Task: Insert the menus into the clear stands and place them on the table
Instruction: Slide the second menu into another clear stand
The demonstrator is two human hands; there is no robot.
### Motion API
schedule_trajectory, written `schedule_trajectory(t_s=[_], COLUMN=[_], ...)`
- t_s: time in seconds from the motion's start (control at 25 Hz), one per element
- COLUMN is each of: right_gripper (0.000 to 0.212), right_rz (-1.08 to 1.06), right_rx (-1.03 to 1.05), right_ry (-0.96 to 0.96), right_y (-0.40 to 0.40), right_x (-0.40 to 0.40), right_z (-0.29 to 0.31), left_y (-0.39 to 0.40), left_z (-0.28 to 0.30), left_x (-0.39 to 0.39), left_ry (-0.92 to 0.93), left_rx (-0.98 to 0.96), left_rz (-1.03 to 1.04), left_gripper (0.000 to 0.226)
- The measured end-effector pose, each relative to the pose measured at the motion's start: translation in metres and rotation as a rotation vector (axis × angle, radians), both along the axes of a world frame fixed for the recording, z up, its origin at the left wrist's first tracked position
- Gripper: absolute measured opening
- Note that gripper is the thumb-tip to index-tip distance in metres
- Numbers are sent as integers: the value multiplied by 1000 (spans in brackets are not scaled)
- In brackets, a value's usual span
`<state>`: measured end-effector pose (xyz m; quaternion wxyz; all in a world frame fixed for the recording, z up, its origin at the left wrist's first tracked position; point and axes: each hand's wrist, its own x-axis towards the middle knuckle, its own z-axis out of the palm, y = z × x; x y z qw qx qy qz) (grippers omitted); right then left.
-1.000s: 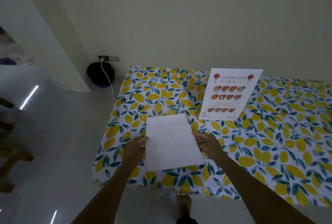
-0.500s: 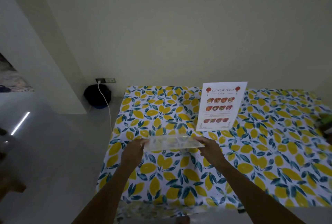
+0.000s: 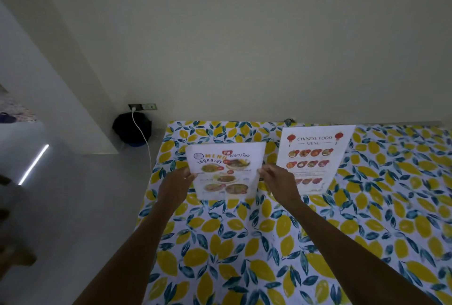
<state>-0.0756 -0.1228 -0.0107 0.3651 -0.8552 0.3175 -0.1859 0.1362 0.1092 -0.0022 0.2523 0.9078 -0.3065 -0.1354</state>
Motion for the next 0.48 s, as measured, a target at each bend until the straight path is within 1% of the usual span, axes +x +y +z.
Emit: schedule_trajectory(t_s=[0.16, 0.28, 0.48], right_gripper=[24, 21, 19], right_rz=[-33, -71, -82], right_rx=[-18, -34, -30], right_ry=[-39, -8, -5], right_y=[-10, -13, -15], right_x=[15, 25, 30], right_z=[-8, -10, -14], left_y=[-11, -17, -21], left_z=[-6, -4, -8], left_x=[16, 22, 31], left_ry=[1, 16, 46], left_rx=[-22, 11, 3], left_rz=[-11, -4, 10], left_gripper=[31, 30, 30])
